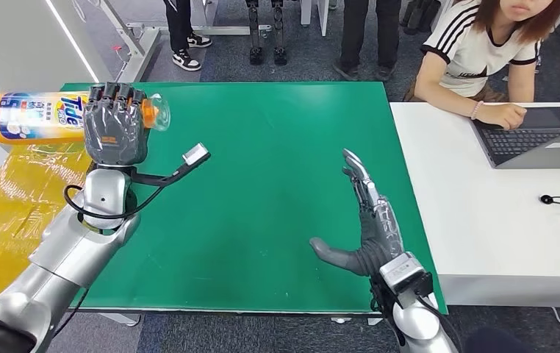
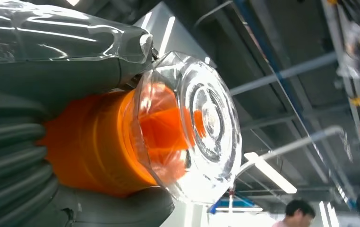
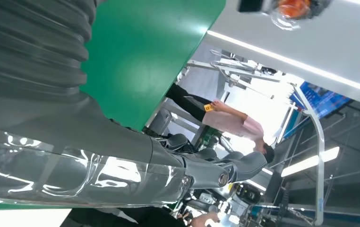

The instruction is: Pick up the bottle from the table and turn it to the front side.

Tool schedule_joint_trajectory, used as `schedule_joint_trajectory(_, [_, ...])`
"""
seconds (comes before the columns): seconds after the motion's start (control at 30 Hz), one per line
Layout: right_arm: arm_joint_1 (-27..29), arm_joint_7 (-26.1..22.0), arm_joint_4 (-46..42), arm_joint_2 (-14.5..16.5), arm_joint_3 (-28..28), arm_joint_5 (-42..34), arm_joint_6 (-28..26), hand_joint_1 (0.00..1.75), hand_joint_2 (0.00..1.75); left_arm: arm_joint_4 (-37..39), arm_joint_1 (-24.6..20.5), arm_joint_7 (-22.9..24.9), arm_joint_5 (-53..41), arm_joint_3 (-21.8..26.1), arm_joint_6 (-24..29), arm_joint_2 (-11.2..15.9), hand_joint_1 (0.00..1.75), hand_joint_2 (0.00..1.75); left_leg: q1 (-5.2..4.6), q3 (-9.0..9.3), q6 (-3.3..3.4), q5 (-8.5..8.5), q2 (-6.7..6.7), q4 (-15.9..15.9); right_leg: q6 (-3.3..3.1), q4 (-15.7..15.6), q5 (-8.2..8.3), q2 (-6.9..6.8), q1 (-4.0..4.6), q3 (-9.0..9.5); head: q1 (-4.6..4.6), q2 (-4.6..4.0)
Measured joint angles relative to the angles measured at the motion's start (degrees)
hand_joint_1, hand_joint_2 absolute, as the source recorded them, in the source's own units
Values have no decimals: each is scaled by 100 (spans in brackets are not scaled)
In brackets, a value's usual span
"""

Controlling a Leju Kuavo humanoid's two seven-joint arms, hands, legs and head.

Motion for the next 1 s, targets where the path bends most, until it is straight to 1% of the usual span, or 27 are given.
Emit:
schedule_joint_trajectory(0.1, [103, -2, -113, -57, -62, -66, -36, 0, 175, 156, -4, 477, -1, -692, -70, 367, 175, 175, -1, 0, 0, -1, 9, 0, 0, -1, 0, 9, 0, -2, 0, 0])
schedule_joint_trajectory(0.2, [225, -13, -239, -90, -121, -72, -85, 0, 175, 370, 46, 583, 1, -1145, -195, 604, 175, 175, -1, -1, 0, -1, 6, 0, 0, -1, 0, 6, -1, -3, 0, 0])
schedule_joint_trajectory(0.27, [336, -17, -346, -108, -179, -67, -134, 0, 175, 563, 169, 436, 2, -1292, -262, 691, 175, 175, -1, -1, 0, -1, 5, -1, 0, -2, -1, 5, -1, -3, 0, 0])
schedule_joint_trajectory(0.37, [517, -30, -501, -138, -272, -65, -179, 0, 175, 903, 465, -29, 3, -1272, -241, 701, 175, 175, -1, -2, -2, -4, 6, -1, 0, -2, -3, 7, -1, -4, 1, 0])
schedule_joint_trajectory(0.47, [635, -68, -598, -157, -342, -72, -171, 0, 175, 1273, 751, -399, 4, -1159, -127, 651, 175, 175, -1, -2, -4, -6, 8, -1, 0, -2, -3, 9, -1, -6, 0, 0])
schedule_joint_trajectory(0.6, [701, -75, -661, -174, -384, -74, -128, 0, 175, 1624, 943, -633, 28, -1048, -41, 562, 175, 175, -1, -3, -4, -6, 5, -1, 1, -3, -3, 5, -1, -6, 0, 0])
schedule_joint_trajectory(0.67, [710, -74, -691, -178, -388, -72, -116, 0, 175, 1843, 995, -974, 48, -928, 38, 439, 175, 175, -1, -3, -4, -6, 4, -1, 1, -3, -3, 3, -1, -5, 0, 0])
schedule_joint_trajectory(0.77, [719, -41, -793, -180, -388, -58, -103, 0, 175, 2196, 1067, -1463, 47, -643, 108, 173, 175, 175, -2, -3, -4, -5, 3, 0, 1, -3, -2, 2, -2, -4, 1, 0])
schedule_joint_trajectory(0.87, [735, 7, -892, -189, -388, -23, -93, 0, 175, 2490, 1066, -1698, 41, -385, 115, -72, 175, 175, -2, -3, -3, -5, 2, 1, 2, -3, -2, 2, -2, -4, 1, 0])
schedule_joint_trajectory(0.97, [738, 27, -950, -199, -388, -1, -92, 0, 175, 2742, 997, -1827, 39, -201, 92, -242, 175, 175, -2, -3, -4, -5, 2, 1, 1, -3, -2, 2, -2, -4, 0, 0])
schedule_joint_trajectory(1.0, [737, 33, -964, -200, -388, 4, -92, 0, 175, 2812, 964, -1863, 40, -152, 82, -288, 144, 175, -2, -3, -4, -5, 2, 1, 1, -3, -2, 2, -2, -4, 0, 0])
